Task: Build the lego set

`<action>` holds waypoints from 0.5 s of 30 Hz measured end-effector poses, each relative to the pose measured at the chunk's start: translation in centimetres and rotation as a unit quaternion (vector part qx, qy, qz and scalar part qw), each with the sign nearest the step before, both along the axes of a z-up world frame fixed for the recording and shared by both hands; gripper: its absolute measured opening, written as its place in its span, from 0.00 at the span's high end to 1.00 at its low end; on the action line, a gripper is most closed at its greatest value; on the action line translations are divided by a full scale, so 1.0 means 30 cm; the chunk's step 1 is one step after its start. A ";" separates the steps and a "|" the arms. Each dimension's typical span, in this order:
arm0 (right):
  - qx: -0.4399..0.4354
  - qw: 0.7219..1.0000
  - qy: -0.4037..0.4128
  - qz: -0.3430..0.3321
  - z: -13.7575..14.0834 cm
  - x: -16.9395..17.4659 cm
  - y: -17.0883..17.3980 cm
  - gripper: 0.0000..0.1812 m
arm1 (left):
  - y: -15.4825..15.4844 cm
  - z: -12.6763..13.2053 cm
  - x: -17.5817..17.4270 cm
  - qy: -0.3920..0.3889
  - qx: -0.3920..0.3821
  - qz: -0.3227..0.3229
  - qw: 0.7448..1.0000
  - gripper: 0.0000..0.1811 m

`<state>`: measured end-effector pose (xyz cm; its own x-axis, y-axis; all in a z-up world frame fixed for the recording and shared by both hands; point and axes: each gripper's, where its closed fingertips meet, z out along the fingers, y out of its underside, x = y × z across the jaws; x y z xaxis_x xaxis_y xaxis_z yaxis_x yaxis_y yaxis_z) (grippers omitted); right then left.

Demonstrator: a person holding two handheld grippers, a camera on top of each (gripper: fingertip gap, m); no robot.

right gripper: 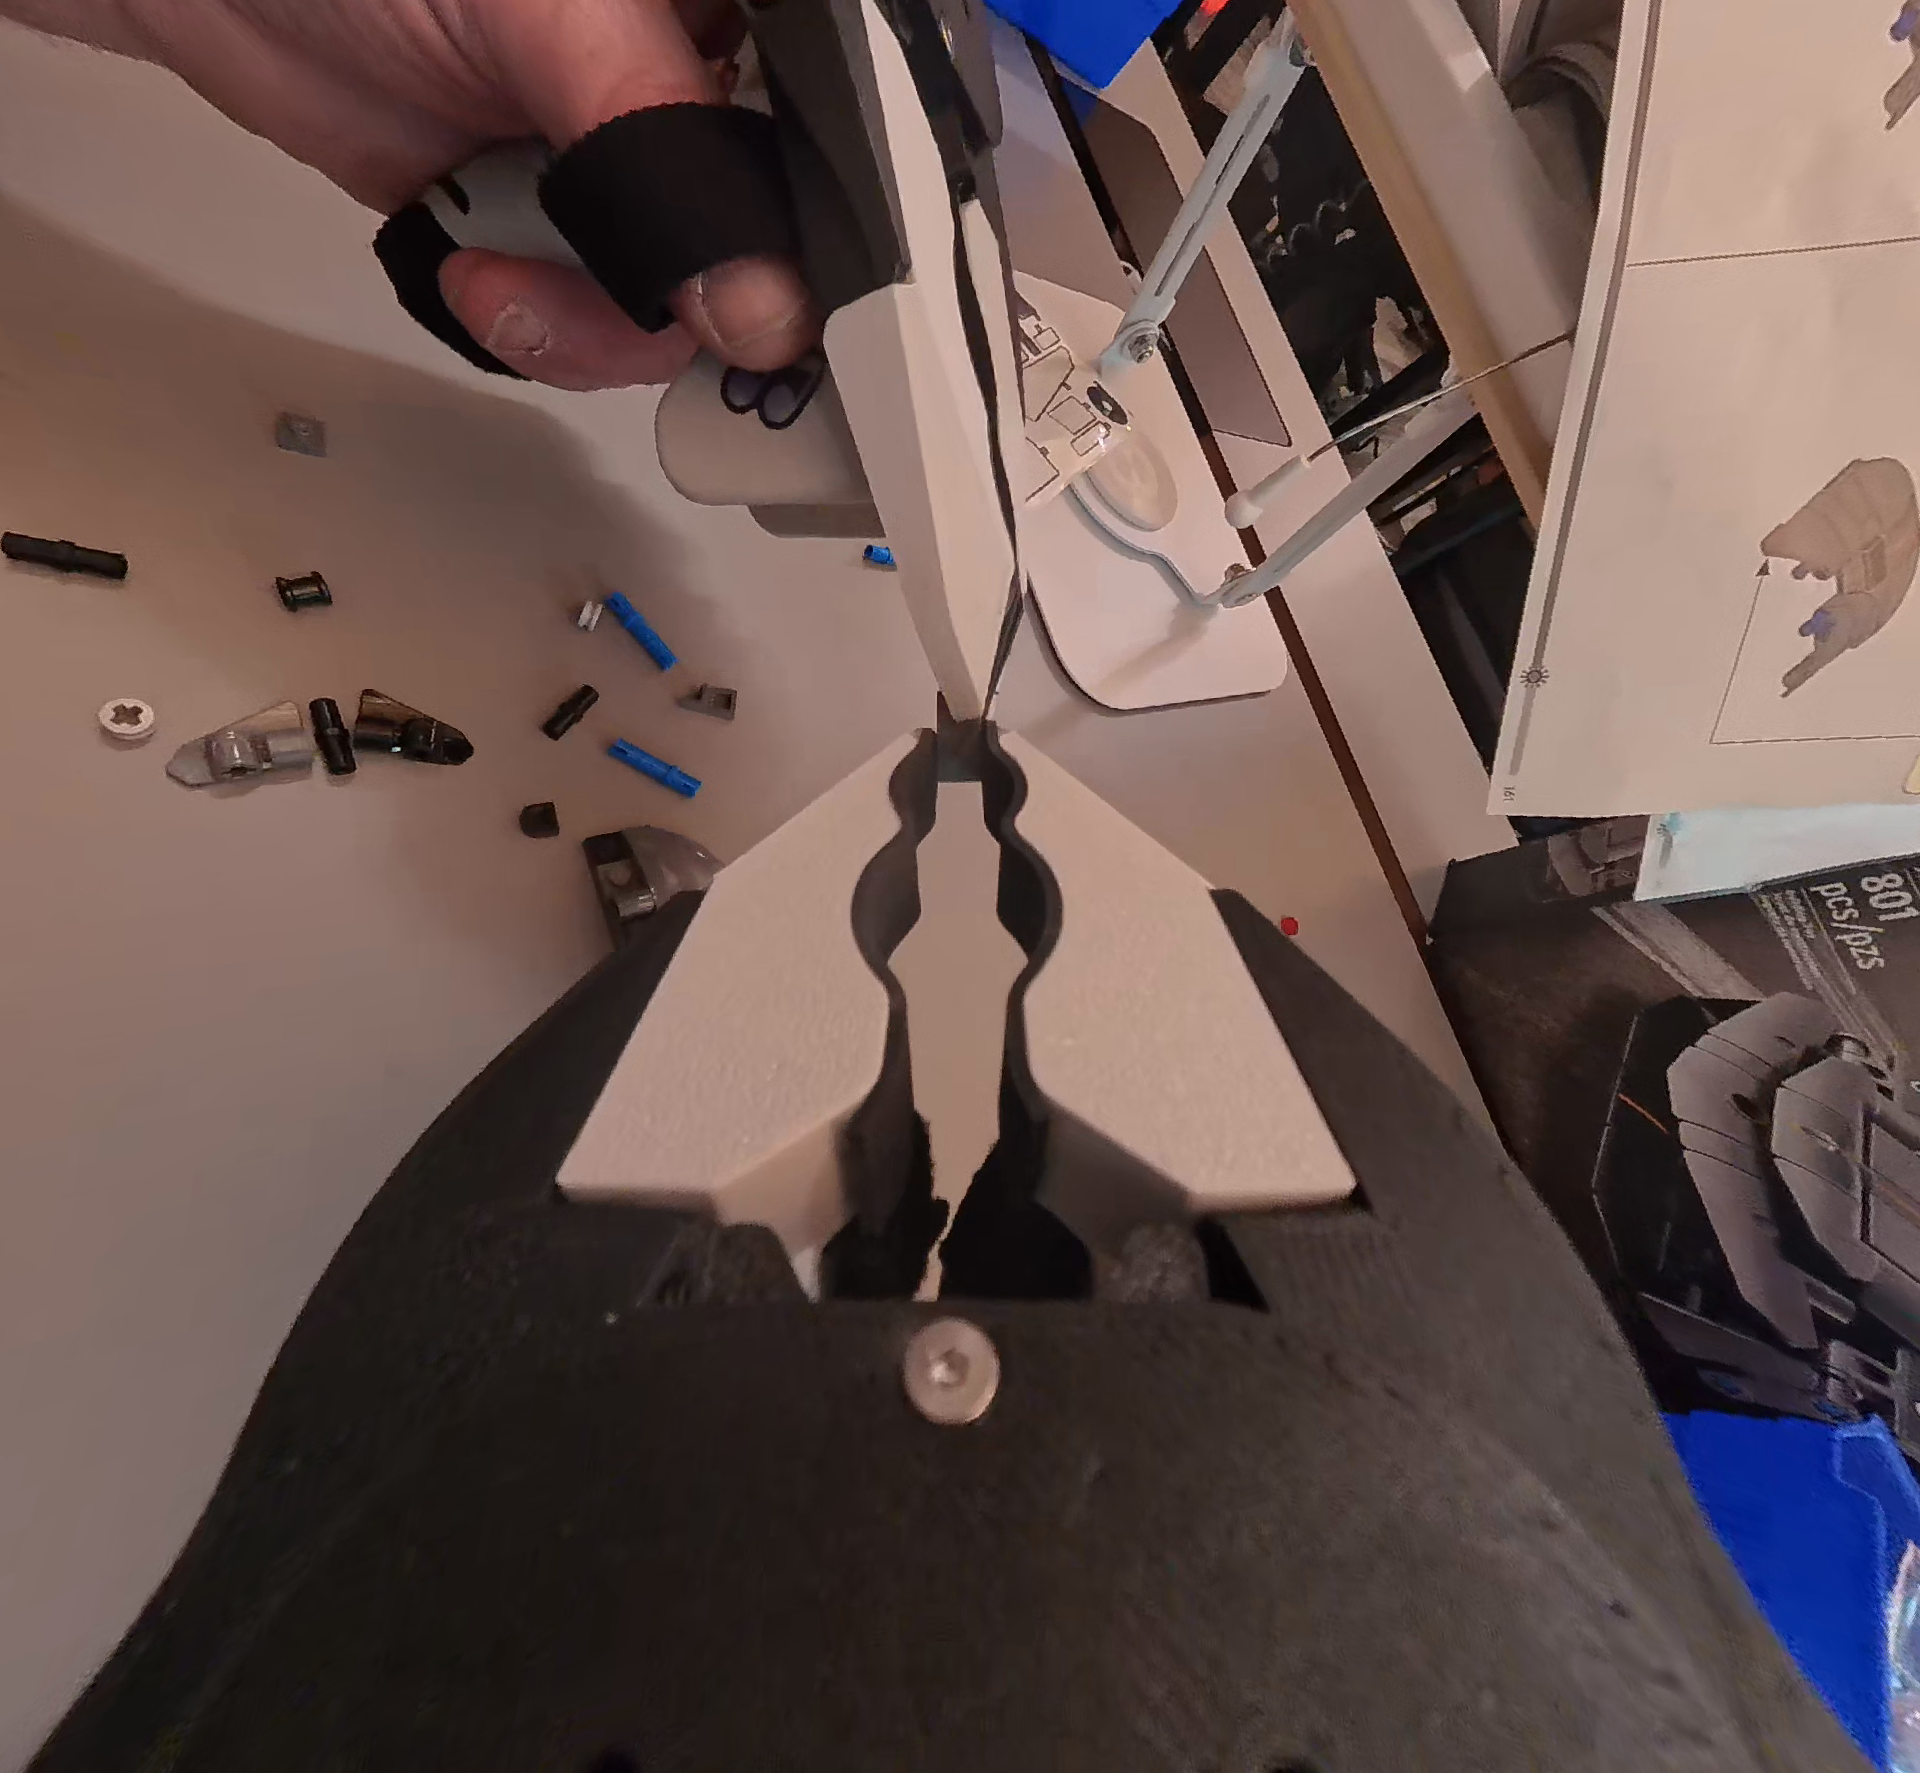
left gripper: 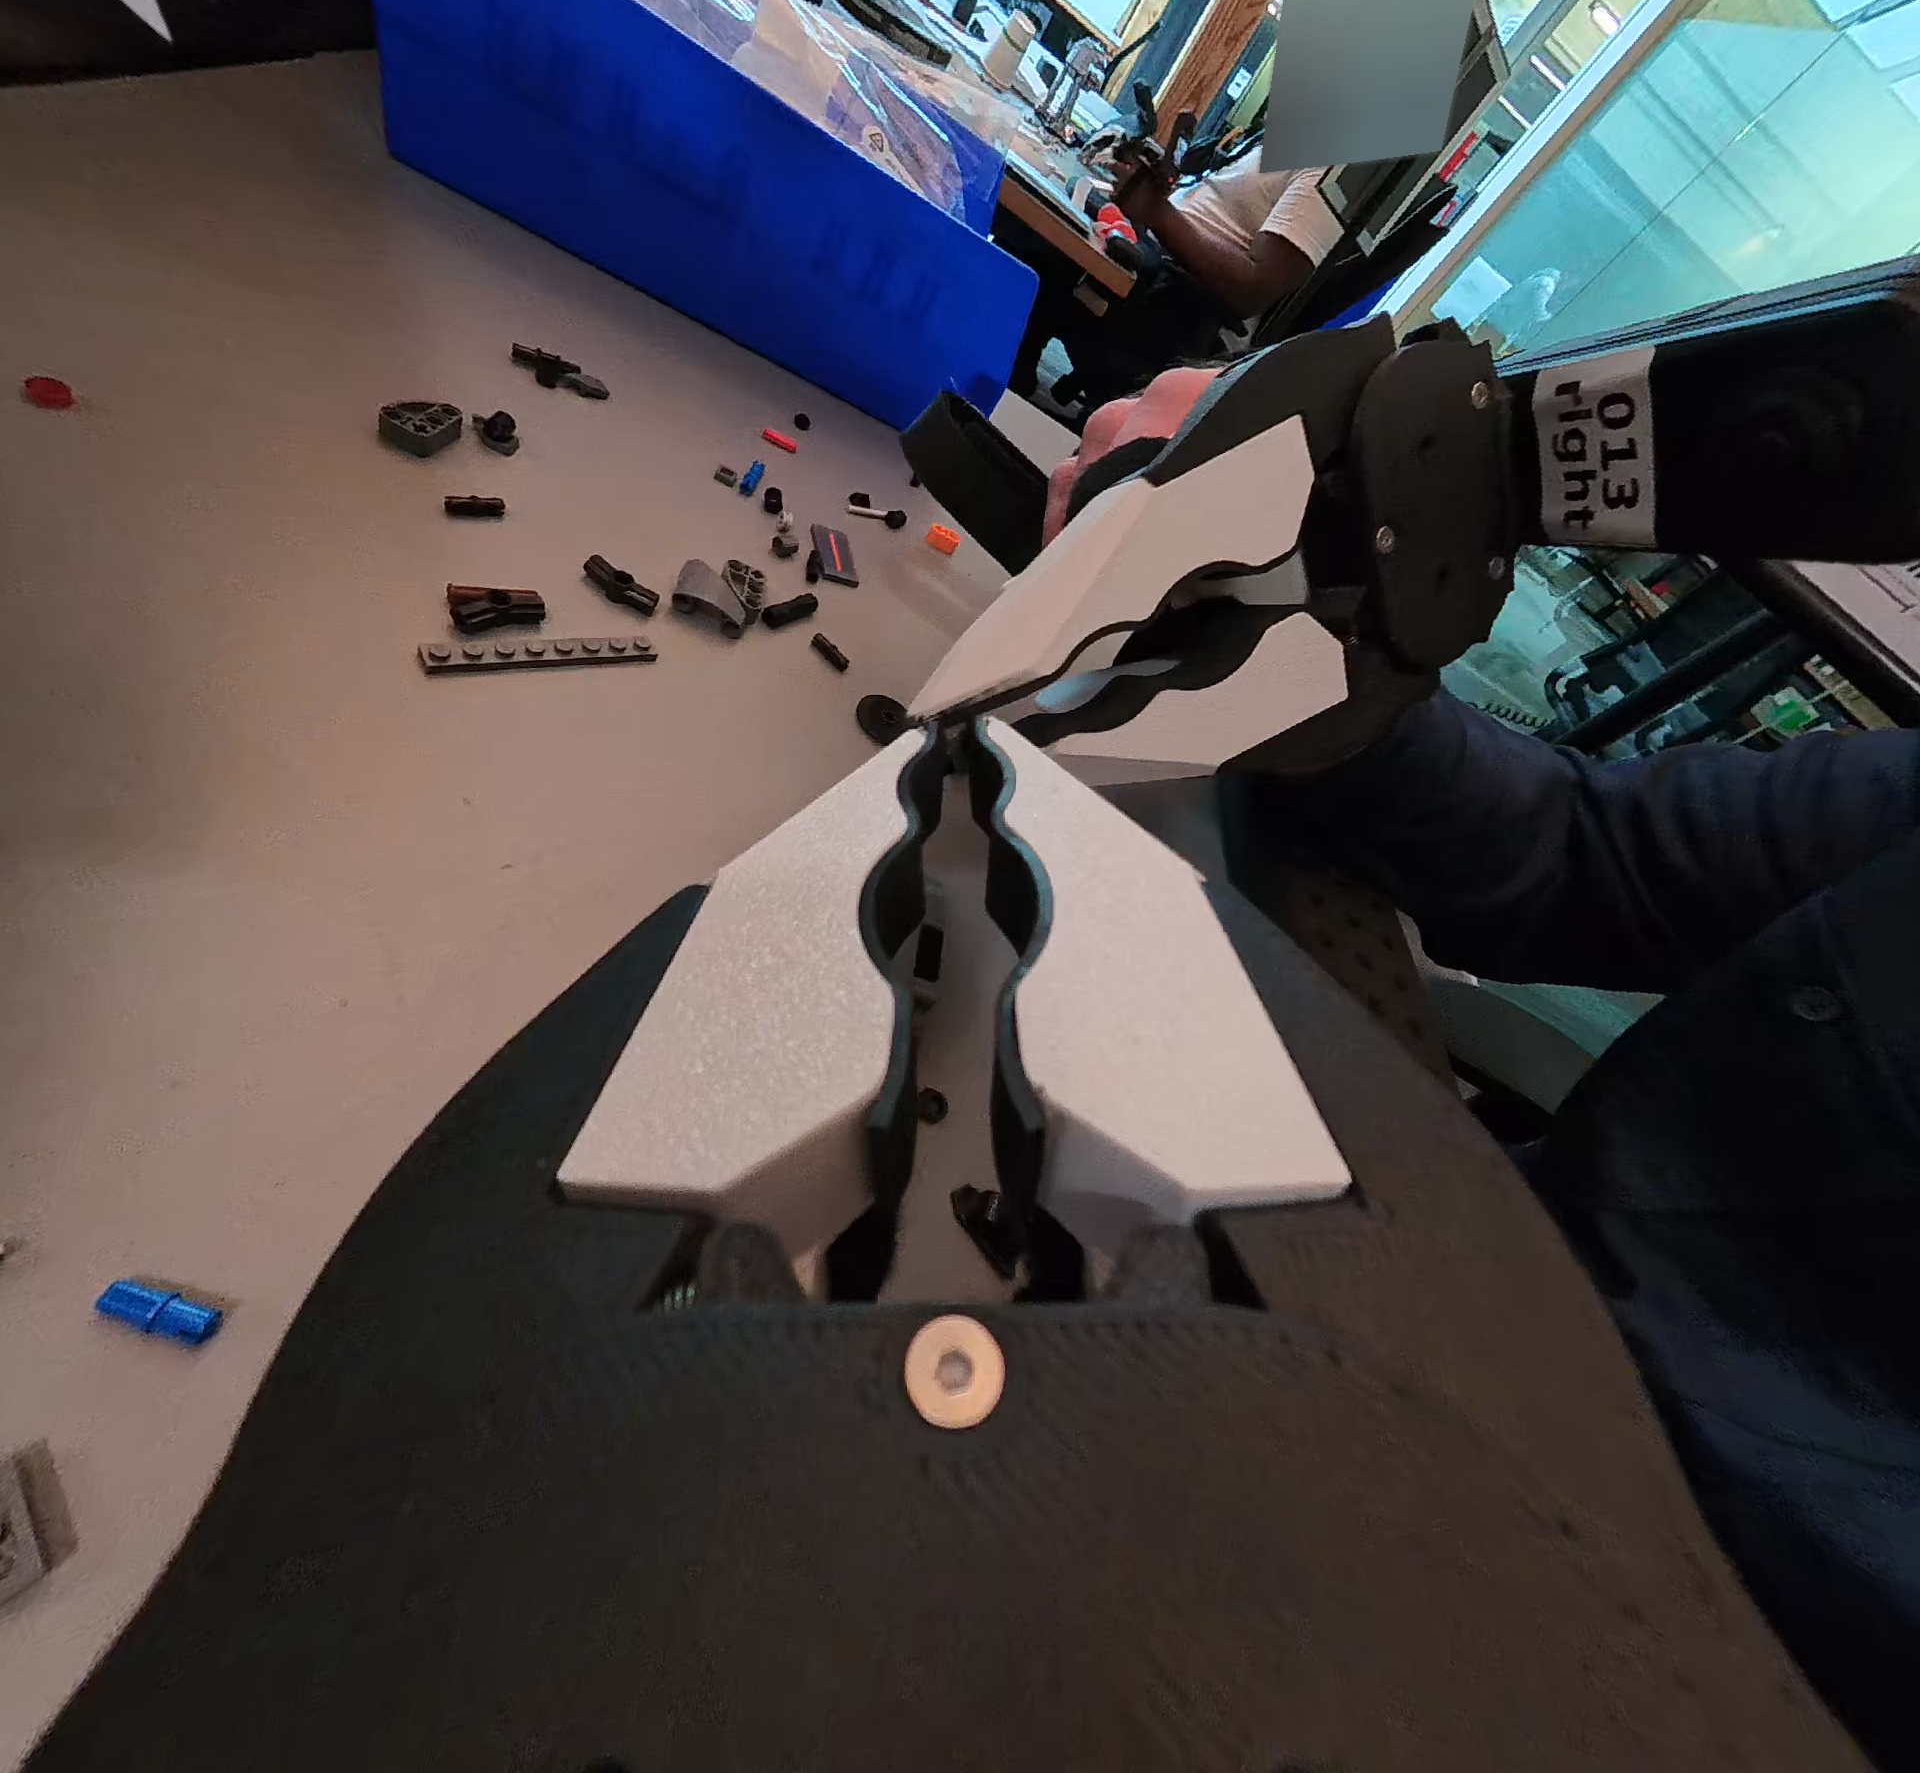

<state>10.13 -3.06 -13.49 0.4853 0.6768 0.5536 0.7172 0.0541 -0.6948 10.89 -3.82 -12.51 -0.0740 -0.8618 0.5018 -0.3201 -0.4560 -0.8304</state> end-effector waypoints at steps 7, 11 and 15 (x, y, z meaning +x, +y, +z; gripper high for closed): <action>-0.022 0.999 0.031 -0.002 0.000 0.009 0.007 0.92 | 0.021 0.023 -0.014 -0.025 -0.039 0.008 0.999 1.00; -0.024 0.999 0.045 -0.002 0.011 0.017 0.008 0.93 | 0.023 0.033 -0.019 -0.041 -0.067 0.002 0.997 1.00; -0.025 0.998 0.050 0.002 0.014 0.013 0.005 0.94 | 0.008 0.030 -0.011 -0.044 -0.089 -0.012 0.995 1.00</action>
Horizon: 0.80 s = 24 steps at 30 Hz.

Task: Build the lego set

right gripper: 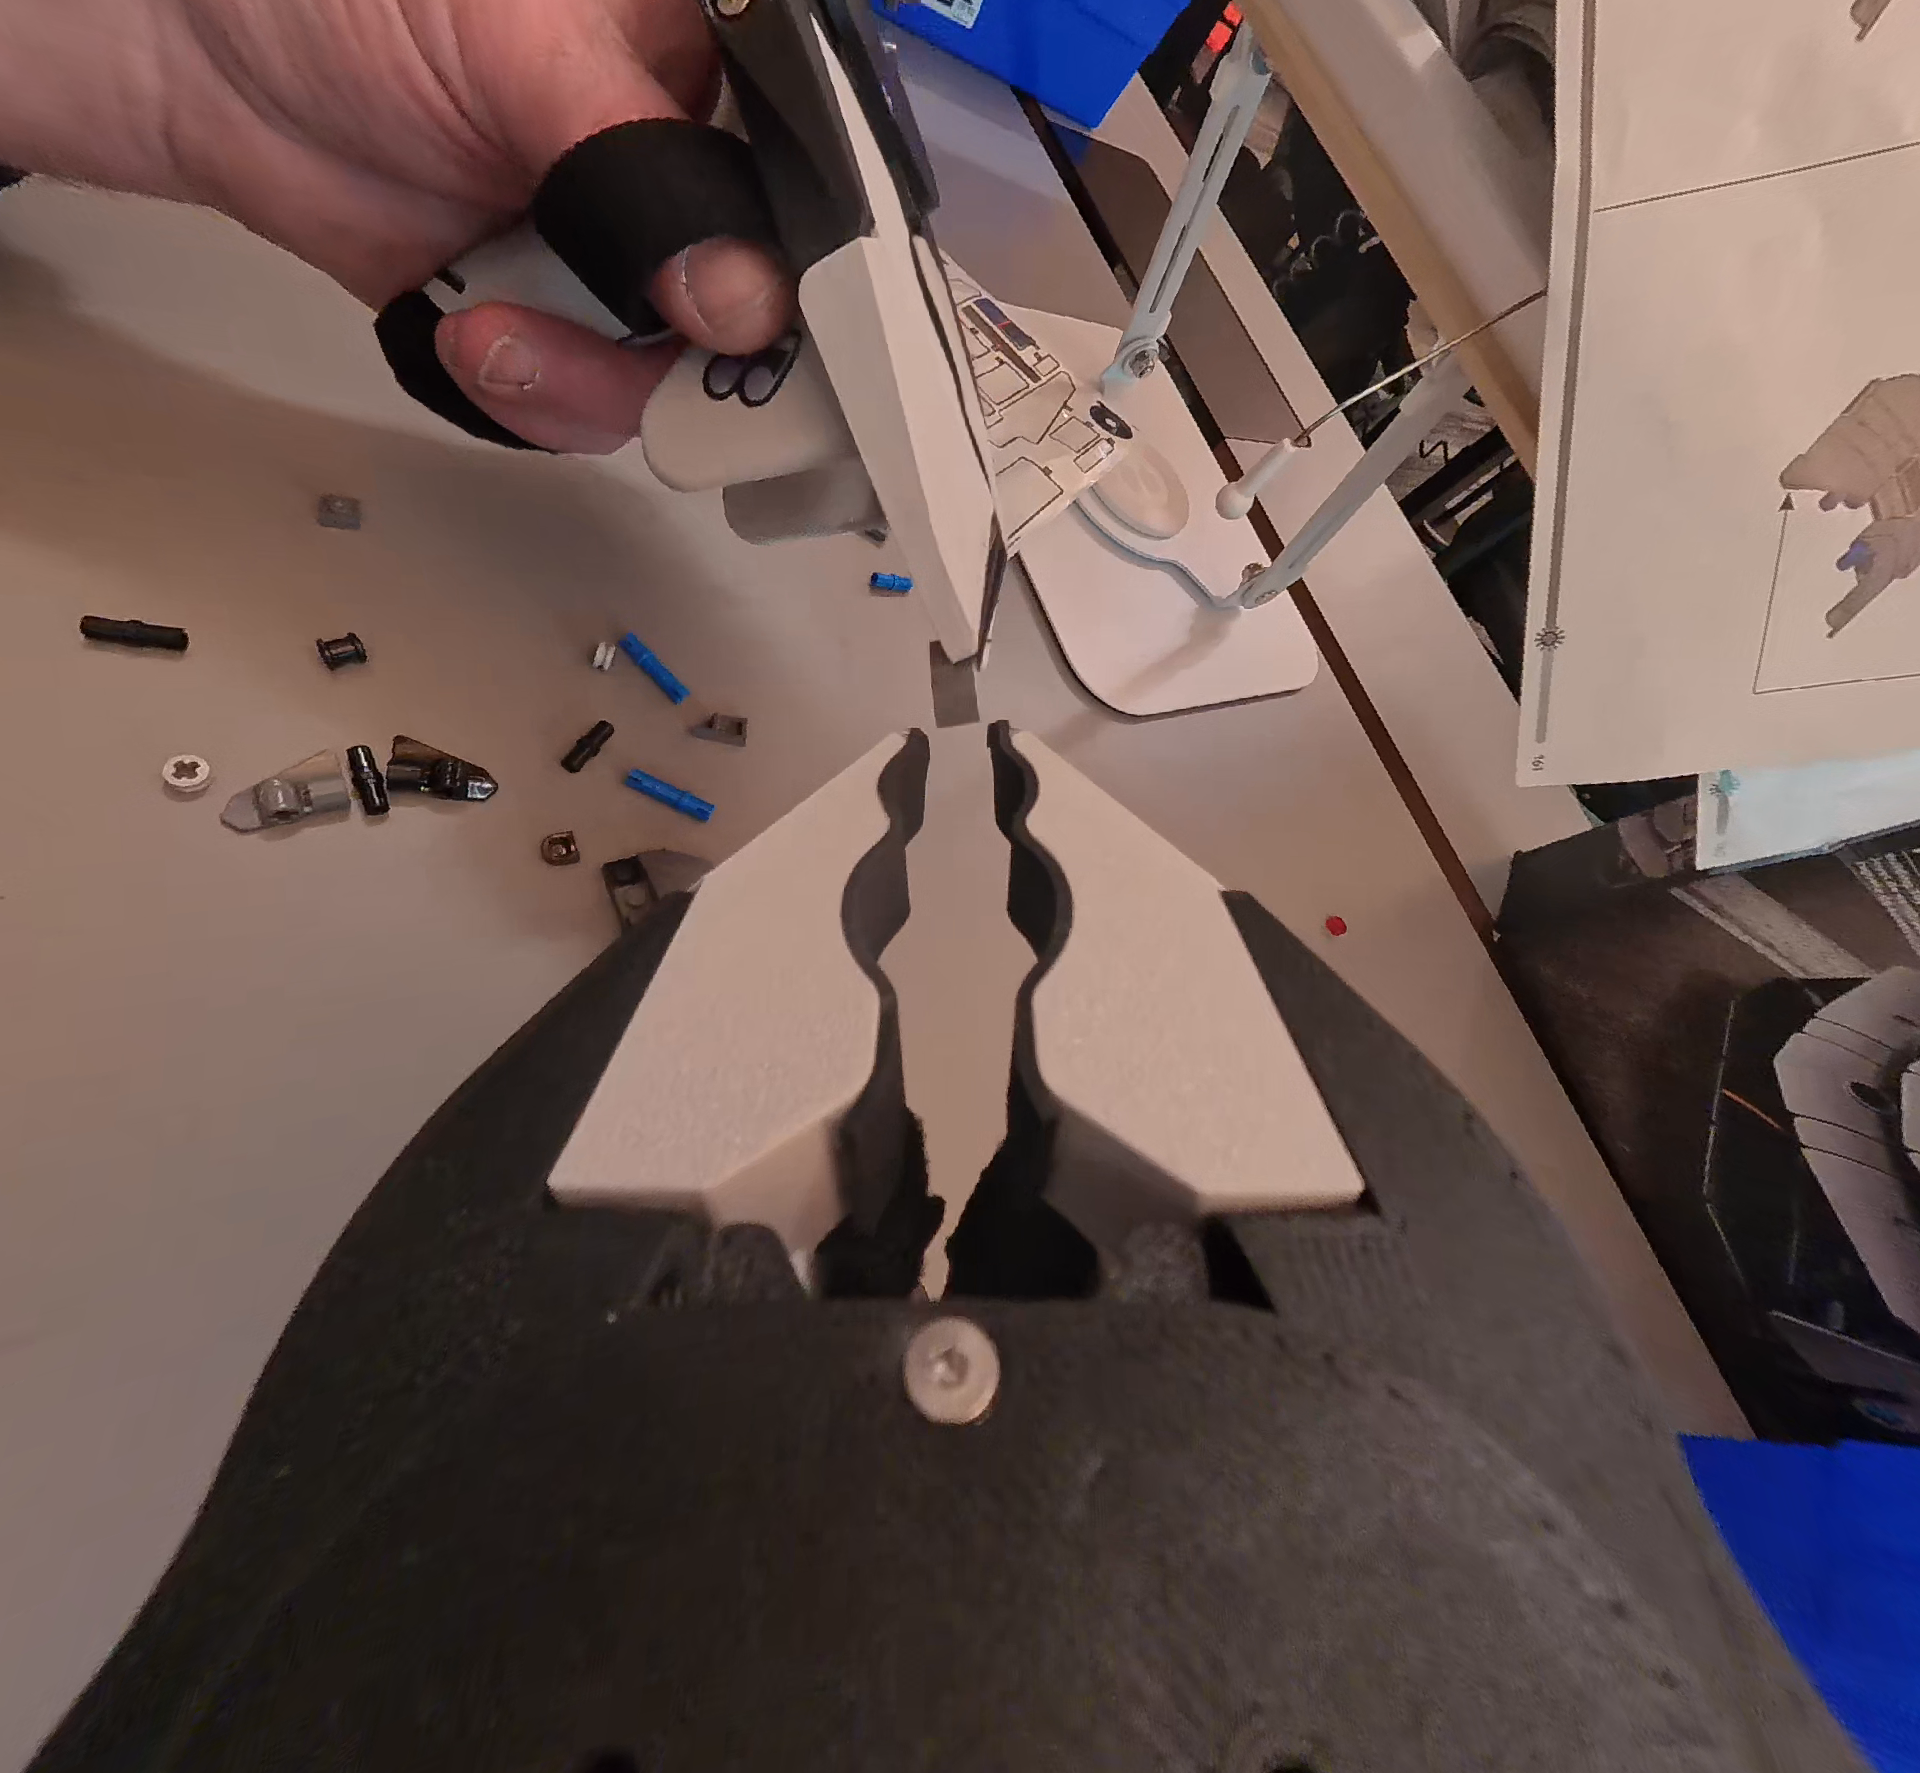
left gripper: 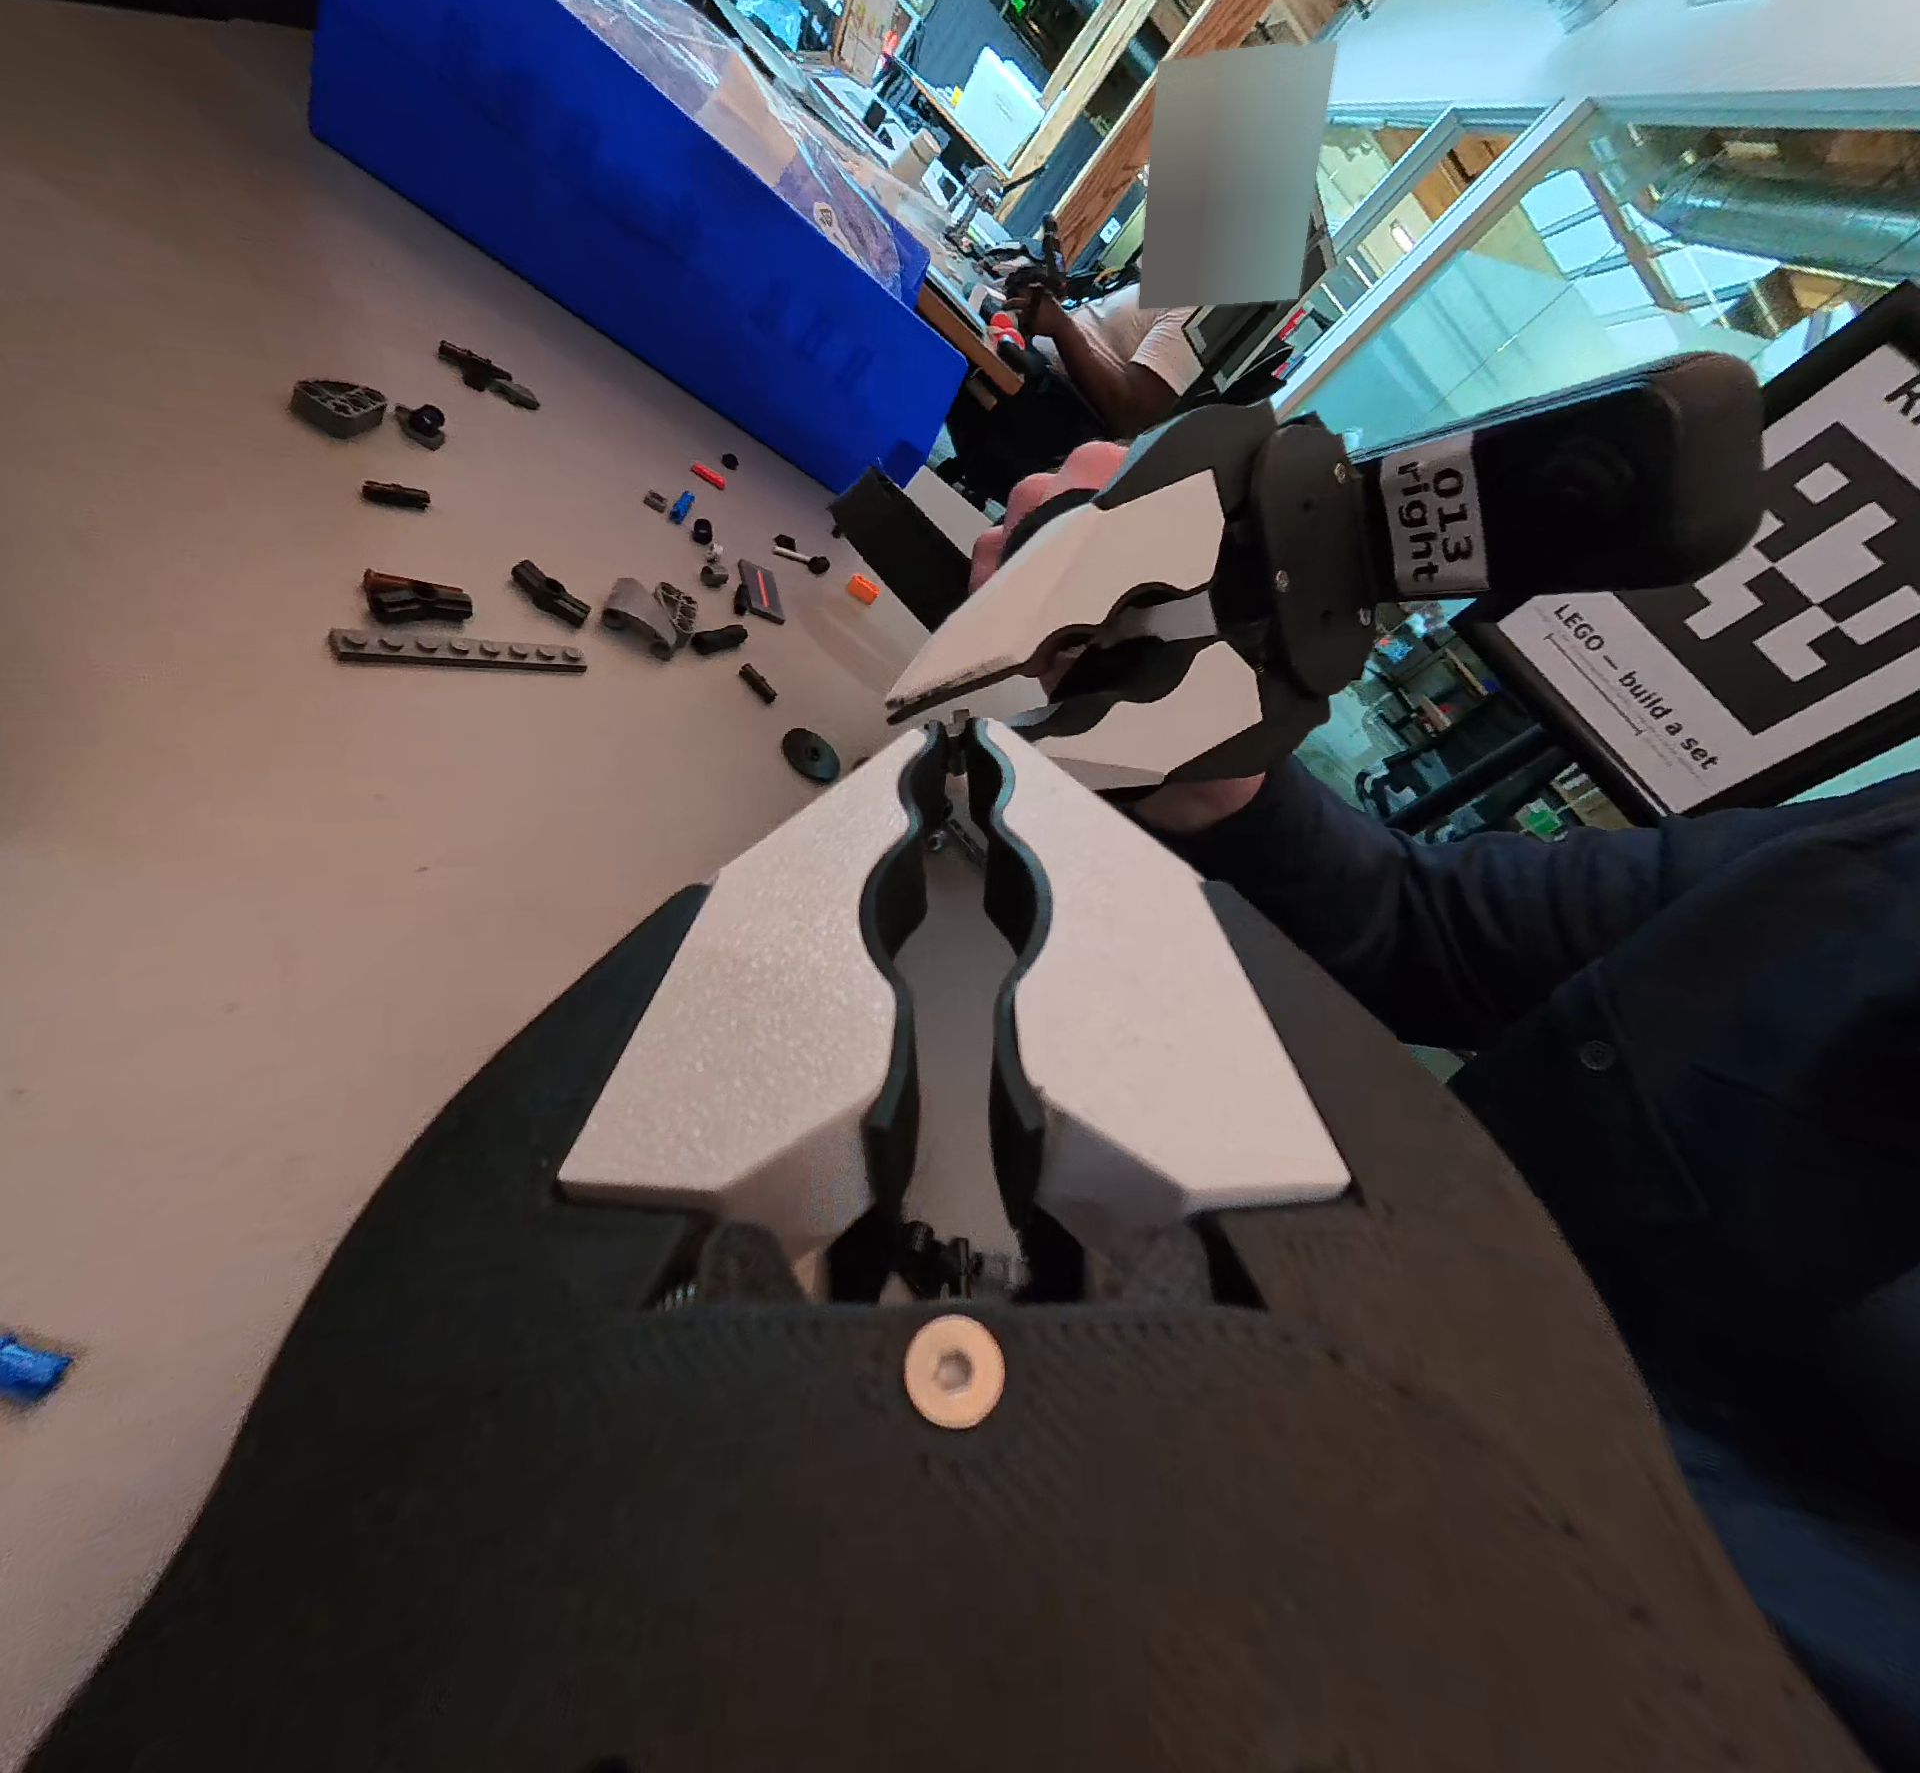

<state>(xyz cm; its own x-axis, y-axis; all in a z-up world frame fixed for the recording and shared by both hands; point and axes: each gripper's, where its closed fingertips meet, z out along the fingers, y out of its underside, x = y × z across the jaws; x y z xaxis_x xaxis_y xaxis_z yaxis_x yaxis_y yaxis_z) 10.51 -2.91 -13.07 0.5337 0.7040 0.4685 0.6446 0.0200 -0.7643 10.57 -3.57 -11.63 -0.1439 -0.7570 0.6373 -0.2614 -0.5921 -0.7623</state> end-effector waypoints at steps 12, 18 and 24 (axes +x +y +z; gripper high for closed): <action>0.002 1.000 0.001 0.004 0.002 -0.004 -0.003 0.94 | 0.003 -0.022 0.010 0.011 -0.010 0.002 1.000 1.00; 0.001 1.000 -0.008 0.004 -0.006 -0.005 -0.004 0.96 | 0.003 -0.031 0.010 0.018 -0.012 0.001 1.000 1.00; -0.059 0.998 -0.018 0.032 -0.071 -0.022 -0.030 0.96 | 0.000 -0.090 -0.030 0.098 0.088 -0.001 0.991 0.97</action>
